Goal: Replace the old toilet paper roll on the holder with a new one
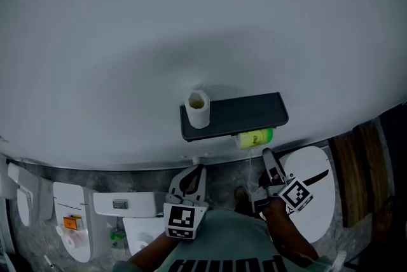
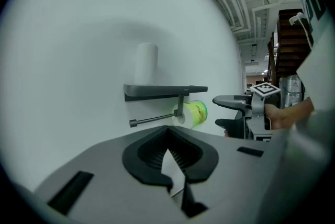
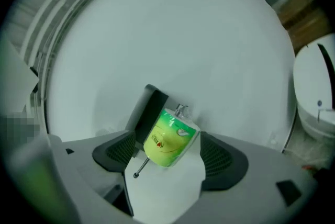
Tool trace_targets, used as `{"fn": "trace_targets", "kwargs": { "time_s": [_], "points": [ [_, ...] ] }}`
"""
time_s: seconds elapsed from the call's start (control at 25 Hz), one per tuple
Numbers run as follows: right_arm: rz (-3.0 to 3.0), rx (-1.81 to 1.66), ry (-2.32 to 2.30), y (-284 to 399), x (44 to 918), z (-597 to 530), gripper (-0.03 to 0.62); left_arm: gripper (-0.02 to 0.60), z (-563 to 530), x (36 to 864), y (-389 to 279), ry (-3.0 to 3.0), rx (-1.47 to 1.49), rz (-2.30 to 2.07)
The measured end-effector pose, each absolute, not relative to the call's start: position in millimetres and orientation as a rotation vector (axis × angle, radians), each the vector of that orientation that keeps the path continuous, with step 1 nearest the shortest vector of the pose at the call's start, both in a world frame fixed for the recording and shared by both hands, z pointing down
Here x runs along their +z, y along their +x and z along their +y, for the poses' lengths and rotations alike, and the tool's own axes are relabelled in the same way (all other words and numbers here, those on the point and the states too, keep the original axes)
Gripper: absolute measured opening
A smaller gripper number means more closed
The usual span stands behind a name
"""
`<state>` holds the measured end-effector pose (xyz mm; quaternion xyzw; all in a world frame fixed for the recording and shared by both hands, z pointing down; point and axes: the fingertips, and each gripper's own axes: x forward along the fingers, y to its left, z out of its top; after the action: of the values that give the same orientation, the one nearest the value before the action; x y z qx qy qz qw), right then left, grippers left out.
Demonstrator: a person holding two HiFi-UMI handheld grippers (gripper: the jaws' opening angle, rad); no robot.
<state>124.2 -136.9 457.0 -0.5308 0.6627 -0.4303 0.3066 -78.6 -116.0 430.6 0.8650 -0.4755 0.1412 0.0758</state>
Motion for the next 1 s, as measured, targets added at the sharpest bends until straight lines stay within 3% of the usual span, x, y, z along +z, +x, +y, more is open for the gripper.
{"fn": "trace_targets", "kwargs": {
  "time_s": [0.12,0.24,0.4,0.6,1.0],
  "points": [
    [1.895,-1.013,-1.52,121.3,436.1,-126.1,0.395,0.005,-111.9,431.0,-77.1,2.598,0.4,-1.408],
    [1.987,-0.897,-1.564,114.7,417.5,-118.7,0.343,0.005,-106.9,431.2,-75.6,2.605,0.382,-1.391],
    [2.081,-0.789,-1.661,107.3,407.1,-108.1,0.223,0.005,-101.6,430.6,-77.2,2.61,0.36,-1.38],
    [2.234,-0.638,-1.808,95.1,402.0,-96.6,0.02,0.005,-97.5,426.4,-81.5,2.61,0.32,-1.38],
    [2.442,-0.437,-1.874,55.4,389.8,-79.4,0.009,0.005,-87.9,419.9,-95.2,2.617,0.266,-1.384]
  ]
}}
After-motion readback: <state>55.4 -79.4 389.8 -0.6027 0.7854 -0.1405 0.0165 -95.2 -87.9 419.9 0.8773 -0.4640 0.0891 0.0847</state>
